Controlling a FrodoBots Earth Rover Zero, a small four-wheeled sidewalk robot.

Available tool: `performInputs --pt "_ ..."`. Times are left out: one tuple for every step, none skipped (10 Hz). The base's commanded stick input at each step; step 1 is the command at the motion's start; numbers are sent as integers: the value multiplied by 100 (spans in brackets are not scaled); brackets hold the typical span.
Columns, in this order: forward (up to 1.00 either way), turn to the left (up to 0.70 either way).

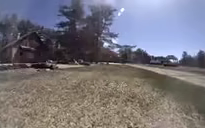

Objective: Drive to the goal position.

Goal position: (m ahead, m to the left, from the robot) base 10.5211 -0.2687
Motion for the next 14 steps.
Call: performInputs --pt "69 6" --pt "69 6" --pt "69 6" --pt "69 6" --pt "69 6" --pt "69 6" --pt "69 6" --pt "69 6" --pt "69 6" --pt "69 6" --pt "69 6" --pt "69 6" --pt "69 6" --pt "69 6"
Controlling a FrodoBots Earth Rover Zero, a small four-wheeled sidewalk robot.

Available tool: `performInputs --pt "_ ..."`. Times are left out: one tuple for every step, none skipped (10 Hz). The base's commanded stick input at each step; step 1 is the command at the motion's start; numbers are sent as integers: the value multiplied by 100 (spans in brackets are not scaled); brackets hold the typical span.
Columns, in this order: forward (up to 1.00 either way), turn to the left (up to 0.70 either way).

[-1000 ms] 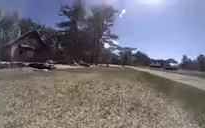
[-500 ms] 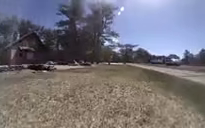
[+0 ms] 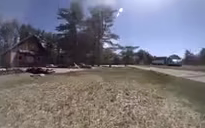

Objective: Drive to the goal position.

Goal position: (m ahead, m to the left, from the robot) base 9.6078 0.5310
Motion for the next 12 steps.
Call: performInputs --pt "69 6" --pt "69 6" --pt "69 6" --pt "69 6" --pt "69 6" --pt "69 6" --pt "69 6" --pt "69 3" --pt "69 -8" --pt "69 -20" --pt "69 -31" --pt "69 -34"
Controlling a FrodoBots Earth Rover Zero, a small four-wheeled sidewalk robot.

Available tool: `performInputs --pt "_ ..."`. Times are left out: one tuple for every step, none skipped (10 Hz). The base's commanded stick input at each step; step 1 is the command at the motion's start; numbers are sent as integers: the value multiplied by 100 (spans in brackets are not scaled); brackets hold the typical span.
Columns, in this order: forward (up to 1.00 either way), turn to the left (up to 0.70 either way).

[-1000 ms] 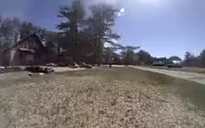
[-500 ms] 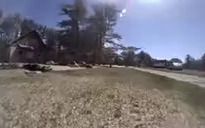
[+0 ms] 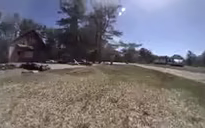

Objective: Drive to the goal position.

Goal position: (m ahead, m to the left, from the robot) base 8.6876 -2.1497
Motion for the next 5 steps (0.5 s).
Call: performInputs --pt "69 2" --pt "69 6" --pt "69 6" --pt "69 6" --pt "69 -6"
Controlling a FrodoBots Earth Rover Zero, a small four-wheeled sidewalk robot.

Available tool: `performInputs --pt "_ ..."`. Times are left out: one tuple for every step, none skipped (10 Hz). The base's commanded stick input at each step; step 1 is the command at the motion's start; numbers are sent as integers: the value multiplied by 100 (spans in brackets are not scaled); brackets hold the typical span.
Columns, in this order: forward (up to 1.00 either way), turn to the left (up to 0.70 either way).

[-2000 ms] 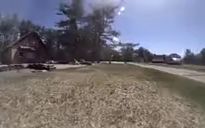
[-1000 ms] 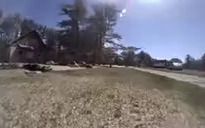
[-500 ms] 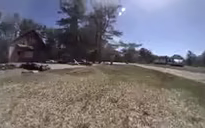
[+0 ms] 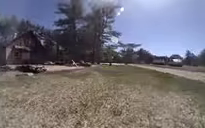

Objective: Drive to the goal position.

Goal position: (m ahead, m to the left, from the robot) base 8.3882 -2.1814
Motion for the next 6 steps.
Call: performInputs --pt "69 -29" --pt "69 -26" --pt "69 -16" --pt "69 -7" --pt "69 3" --pt "69 -15"
